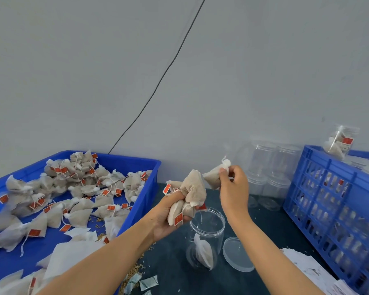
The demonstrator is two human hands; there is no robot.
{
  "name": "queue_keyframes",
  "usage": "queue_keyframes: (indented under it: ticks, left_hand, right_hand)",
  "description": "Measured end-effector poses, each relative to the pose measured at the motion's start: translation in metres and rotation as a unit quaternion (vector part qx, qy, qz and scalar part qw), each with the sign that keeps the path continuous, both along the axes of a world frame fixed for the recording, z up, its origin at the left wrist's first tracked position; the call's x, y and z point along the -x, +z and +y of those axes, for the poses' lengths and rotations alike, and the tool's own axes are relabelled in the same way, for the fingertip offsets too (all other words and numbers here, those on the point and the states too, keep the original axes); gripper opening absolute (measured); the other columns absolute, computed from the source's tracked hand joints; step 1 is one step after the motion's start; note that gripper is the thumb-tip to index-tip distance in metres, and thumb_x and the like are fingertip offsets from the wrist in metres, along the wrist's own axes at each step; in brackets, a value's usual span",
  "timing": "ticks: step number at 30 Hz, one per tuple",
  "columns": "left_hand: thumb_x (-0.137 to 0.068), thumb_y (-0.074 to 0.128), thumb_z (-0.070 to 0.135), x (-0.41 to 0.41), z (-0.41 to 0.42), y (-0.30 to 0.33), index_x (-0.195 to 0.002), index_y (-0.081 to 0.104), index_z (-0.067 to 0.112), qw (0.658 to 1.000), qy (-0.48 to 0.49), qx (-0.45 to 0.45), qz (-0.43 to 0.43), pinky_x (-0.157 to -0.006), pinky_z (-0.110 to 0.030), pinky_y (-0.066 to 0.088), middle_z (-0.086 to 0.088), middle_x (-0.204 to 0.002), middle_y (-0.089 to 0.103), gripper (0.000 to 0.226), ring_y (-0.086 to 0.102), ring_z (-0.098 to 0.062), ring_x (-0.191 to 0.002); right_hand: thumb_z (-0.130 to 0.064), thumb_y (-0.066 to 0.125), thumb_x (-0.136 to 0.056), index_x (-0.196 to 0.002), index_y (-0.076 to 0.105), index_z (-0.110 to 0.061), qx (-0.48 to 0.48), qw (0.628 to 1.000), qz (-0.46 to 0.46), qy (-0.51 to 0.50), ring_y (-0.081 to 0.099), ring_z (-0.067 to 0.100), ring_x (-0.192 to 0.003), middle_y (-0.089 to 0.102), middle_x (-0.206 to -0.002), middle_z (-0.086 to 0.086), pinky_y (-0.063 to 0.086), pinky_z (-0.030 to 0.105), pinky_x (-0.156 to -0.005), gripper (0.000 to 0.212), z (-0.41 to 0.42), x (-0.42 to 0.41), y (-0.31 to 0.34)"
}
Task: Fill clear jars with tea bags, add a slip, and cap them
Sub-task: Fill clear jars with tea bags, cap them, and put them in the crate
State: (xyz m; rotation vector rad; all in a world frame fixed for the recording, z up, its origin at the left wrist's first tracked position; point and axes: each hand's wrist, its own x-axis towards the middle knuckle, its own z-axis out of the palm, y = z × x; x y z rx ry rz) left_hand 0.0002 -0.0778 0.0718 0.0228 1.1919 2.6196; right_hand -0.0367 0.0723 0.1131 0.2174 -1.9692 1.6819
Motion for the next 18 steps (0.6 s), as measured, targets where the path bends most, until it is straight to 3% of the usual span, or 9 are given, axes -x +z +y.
queue_keyframes:
  ticks: [2,5,9,14,18]
  left_hand:
    - [-0.071,0.070,0.021,0.001,0.000,-0.001,-0.113,0.053,0.006,1.000,0.007,-0.015,-0.006,-0.048,-0.027,0.055,-0.016,-0.083,0.069,0.048,0.068,-0.021,-0.066]
    - [-0.074,0.067,0.021,0.004,-0.002,0.000,-0.106,0.054,0.005,0.999,0.024,-0.038,0.007,-0.045,-0.024,0.052,-0.016,-0.079,0.068,0.038,0.066,-0.019,-0.063]
    - [-0.071,0.069,0.024,0.004,-0.005,0.002,-0.100,0.058,0.006,0.997,0.053,-0.050,0.014,-0.043,-0.023,0.051,-0.014,-0.077,0.068,0.035,0.065,-0.017,-0.060]
    - [-0.071,0.068,0.025,0.004,-0.002,0.002,-0.102,0.058,0.006,0.998,0.059,-0.034,0.011,-0.043,-0.022,0.051,-0.013,-0.076,0.068,0.038,0.064,-0.016,-0.058]
    - [-0.073,0.066,0.024,0.003,-0.001,0.002,-0.105,0.057,0.006,0.998,0.048,-0.029,0.011,-0.043,-0.022,0.050,-0.014,-0.077,0.068,0.038,0.065,-0.016,-0.059]
  right_hand:
    - [-0.019,0.048,-0.098,-0.097,0.057,-0.010,0.013,1.000,-0.002,-0.007,0.052,0.017,-0.077,0.058,-0.085,0.000,0.046,0.034,-0.069,0.012,0.001,0.003,0.000]
    - [-0.020,0.050,-0.098,-0.089,0.054,-0.013,0.005,1.000,-0.013,0.015,0.052,0.021,-0.073,0.058,-0.081,0.005,0.044,0.036,-0.065,0.012,0.011,0.007,0.000]
    - [-0.020,0.056,-0.096,-0.088,0.055,-0.020,-0.146,0.983,-0.035,0.105,0.057,0.015,-0.073,0.061,-0.085,-0.002,0.046,0.019,-0.056,0.008,0.032,0.009,-0.004]
    - [-0.026,0.065,-0.090,-0.090,0.054,-0.031,-0.391,0.904,-0.041,0.167,0.058,0.002,-0.080,0.061,-0.087,-0.016,0.047,0.019,-0.070,0.012,0.039,0.004,-0.011]
    - [-0.009,0.058,-0.086,-0.099,0.057,-0.029,-0.566,0.803,-0.067,0.172,0.062,0.015,-0.085,0.065,-0.093,-0.008,0.051,0.029,-0.073,0.024,0.030,0.001,-0.014]
